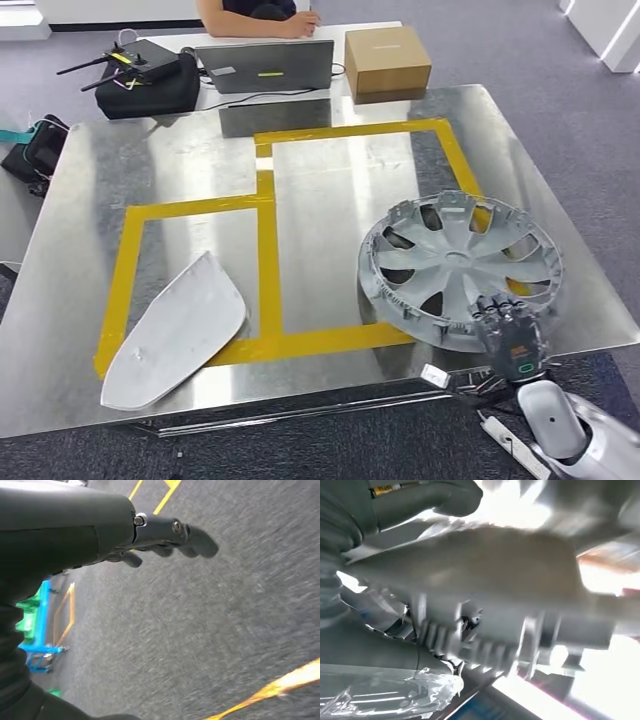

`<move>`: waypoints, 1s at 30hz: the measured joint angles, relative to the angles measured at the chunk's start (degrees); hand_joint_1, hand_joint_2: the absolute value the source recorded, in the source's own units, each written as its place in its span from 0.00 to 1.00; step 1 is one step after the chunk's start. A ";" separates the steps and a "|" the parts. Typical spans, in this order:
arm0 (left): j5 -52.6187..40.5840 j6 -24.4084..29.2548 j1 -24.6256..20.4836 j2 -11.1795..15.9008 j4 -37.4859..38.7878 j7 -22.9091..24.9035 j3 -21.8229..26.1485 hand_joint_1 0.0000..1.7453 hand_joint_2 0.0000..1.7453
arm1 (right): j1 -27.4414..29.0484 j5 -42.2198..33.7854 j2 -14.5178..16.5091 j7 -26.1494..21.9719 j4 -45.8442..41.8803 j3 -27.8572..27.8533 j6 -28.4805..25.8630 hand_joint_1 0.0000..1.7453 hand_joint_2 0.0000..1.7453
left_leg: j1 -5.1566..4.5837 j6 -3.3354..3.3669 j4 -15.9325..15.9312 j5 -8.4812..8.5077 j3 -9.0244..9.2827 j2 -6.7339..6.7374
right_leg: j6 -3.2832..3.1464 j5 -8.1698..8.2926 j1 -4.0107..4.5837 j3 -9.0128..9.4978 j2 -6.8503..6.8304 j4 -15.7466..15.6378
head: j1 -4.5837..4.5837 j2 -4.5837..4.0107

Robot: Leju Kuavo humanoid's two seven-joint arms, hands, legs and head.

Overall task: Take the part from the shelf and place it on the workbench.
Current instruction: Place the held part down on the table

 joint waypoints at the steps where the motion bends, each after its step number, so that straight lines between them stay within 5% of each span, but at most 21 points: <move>1: 0.00 0.02 0.07 0.04 0.00 0.05 0.01 0.00 1.00 | 1.78 -1.16 3.14 -5.53 1.21 -3.47 0.38 1.00 1.00 | 0.10 -0.28 3.15 -1.59 -2.25 0.13 | -0.23 -0.19 -0.08 0.22 -0.06 -0.13 | -0.01 0.00; 3: 0.00 0.09 0.21 0.18 0.00 0.14 0.03 0.00 1.00 | 4.07 -3.92 8.77 -14.21 3.38 -10.07 1.33 1.00 1.00 | 0.31 -0.71 6.29 -3.26 -5.41 0.19 | -0.40 -0.50 -0.32 0.45 0.07 -0.14 | -0.05 0.00; 4: -0.01 0.13 0.23 0.23 0.00 0.17 0.03 0.00 1.00 | 4.66 -6.09 11.18 -17.24 4.38 -12.82 2.19 1.00 1.00 | 0.43 -0.87 5.38 -2.30 -5.68 0.21 | -0.33 -0.62 -0.46 0.61 0.18 -0.14 | -0.05 0.00; 7: -0.02 0.30 0.19 0.43 0.00 0.21 0.03 0.00 1.00 | 4.72 -15.77 17.71 -24.99 7.32 -19.23 6.64 1.00 1.00 | 1.05 -1.36 -4.71 3.90 -1.83 0.29 | 0.30 -0.92 -0.67 1.22 0.70 0.02 | -0.09 0.00; 9: -0.03 0.43 -0.02 0.50 0.00 0.22 0.02 0.00 1.00 | 3.49 -20.84 21.16 -28.43 9.54 -21.92 9.37 1.00 1.00 | 1.33 -1.18 -9.33 5.18 0.11 0.36 | 0.95 -1.10 -0.52 1.35 1.16 0.02 | -0.14 0.00; 11: -0.04 0.49 -0.16 0.52 0.00 0.23 -0.05 0.00 1.00 | 1.53 -23.26 23.96 -30.25 12.53 -23.38 10.85 1.00 1.00 | 1.53 -1.25 -10.05 5.20 0.56 0.40 | 1.11 -1.63 -0.29 1.44 1.44 -0.27 | -0.09 0.00; 13: -0.04 0.50 -0.14 0.56 0.00 0.23 -0.15 0.00 1.00 | -0.76 -24.18 26.31 -31.10 16.15 -23.88 11.31 1.00 1.00 | 1.83 -1.54 -10.23 5.57 1.07 0.51 | 0.09 -2.79 0.04 1.78 1.51 -0.50 | 0.05 0.00; 15: -0.04 0.52 -0.27 0.67 0.00 0.32 -0.23 0.00 1.00 | -3.31 -24.35 28.20 -31.41 19.89 -23.94 11.22 1.00 1.00 | 1.88 -1.01 -10.22 5.81 1.34 0.69 | -1.06 -3.84 0.25 2.10 1.49 -0.64 | 0.17 0.00; 18: -0.04 0.54 -0.48 0.94 0.00 0.74 -0.46 0.00 1.00 | -7.79 -23.95 30.81 -31.60 26.20 -23.87 10.87 1.00 1.00 | 1.68 -0.42 -10.19 6.05 1.40 0.80 | -1.98 -2.58 0.25 2.26 1.49 -1.07 | 0.17 0.00; 20: -0.04 0.54 -0.50 1.17 0.00 1.20 -0.54 0.00 1.00 | -10.50 -23.39 32.05 -31.61 29.85 -23.64 10.43 1.00 1.00 | 1.50 -0.22 -10.15 6.07 1.38 0.80 | -0.97 -0.93 0.09 2.48 1.46 -1.54 | 0.15 0.00; 23: -0.04 0.55 -0.50 1.60 0.00 1.99 -0.57 0.00 1.00 | -13.74 -22.73 33.37 -31.70 34.17 -23.08 9.63 1.00 1.00 | 1.36 -0.06 -10.10 6.07 1.32 0.79 | 2.05 -0.28 -0.25 3.09 1.40 -2.00 | 0.14 0.00; 30: -0.04 0.58 -0.66 2.28 0.00 3.96 -0.63 0.00 1.00 | -19.26 -22.08 35.41 -31.73 41.44 -21.97 9.15 1.00 1.00 | 1.49 -0.07 -10.12 6.09 1.31 0.78 | 2.25 -0.36 -0.12 2.99 1.41 -1.87 | 0.11 0.00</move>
